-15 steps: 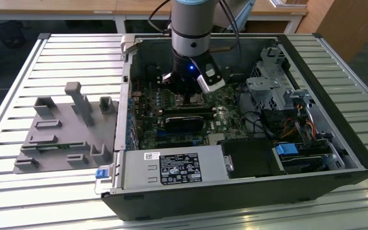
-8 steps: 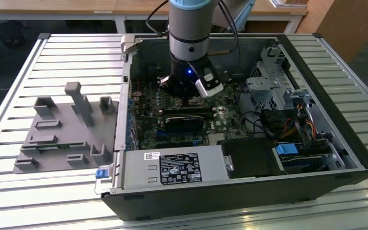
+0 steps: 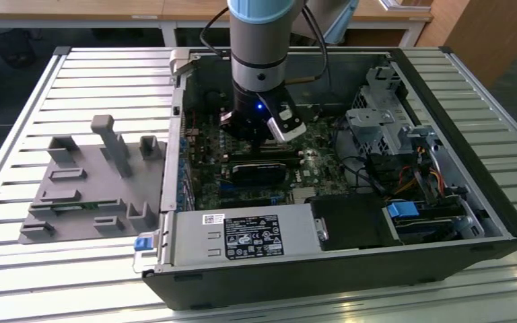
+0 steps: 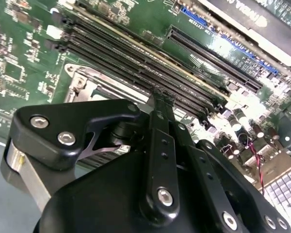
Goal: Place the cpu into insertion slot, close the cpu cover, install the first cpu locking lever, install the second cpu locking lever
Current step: 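Install the second cpu locking lever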
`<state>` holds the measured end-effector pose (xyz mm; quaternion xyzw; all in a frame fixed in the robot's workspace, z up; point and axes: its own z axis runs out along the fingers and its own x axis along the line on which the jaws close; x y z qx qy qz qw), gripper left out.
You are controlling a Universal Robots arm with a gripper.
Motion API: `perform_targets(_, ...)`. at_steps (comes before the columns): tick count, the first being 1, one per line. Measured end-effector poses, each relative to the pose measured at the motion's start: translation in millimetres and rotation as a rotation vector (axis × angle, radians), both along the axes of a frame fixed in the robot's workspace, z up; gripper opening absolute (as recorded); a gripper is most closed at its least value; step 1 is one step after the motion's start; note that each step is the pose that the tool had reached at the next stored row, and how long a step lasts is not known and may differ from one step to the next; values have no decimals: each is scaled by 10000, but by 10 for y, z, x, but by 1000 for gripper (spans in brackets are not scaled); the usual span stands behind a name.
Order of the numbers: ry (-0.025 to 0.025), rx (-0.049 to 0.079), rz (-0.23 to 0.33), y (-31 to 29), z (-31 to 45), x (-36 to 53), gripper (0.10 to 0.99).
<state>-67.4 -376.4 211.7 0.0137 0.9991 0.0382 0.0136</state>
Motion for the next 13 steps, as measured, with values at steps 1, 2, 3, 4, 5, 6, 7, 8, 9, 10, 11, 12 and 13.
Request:
perform_targets(1,0,11,0,0,-18,-8,106)
perform_targets(2,-3,21,0,0,-31,-18,106)
perform_targets(3,-3,29,0,0,-40,-28,106)
perform_targets(4,-3,43,-1,-1,-47,-31,106)
perform_targets(5,-4,58,0,-2,-51,-32,106)
perform_targets(6,-4,75,0,-5,-55,-34,106)
perform_targets(7,-4,91,0,-10,-58,-37,106)
perform_targets(8,-4,104,0,-16,-60,-40,106)
perform_targets(9,-4,117,-1,-21,-63,-45,106)
perform_targets(10,-5,137,-1,-26,-64,-53,106)
perform_targets(11,-5,167,0,-31,-66,-59,106)
perform_targets(12,-5,197,1,-34,-68,-64,106)
perform_targets(13,-5,219,1,-36,-71,-67,106)
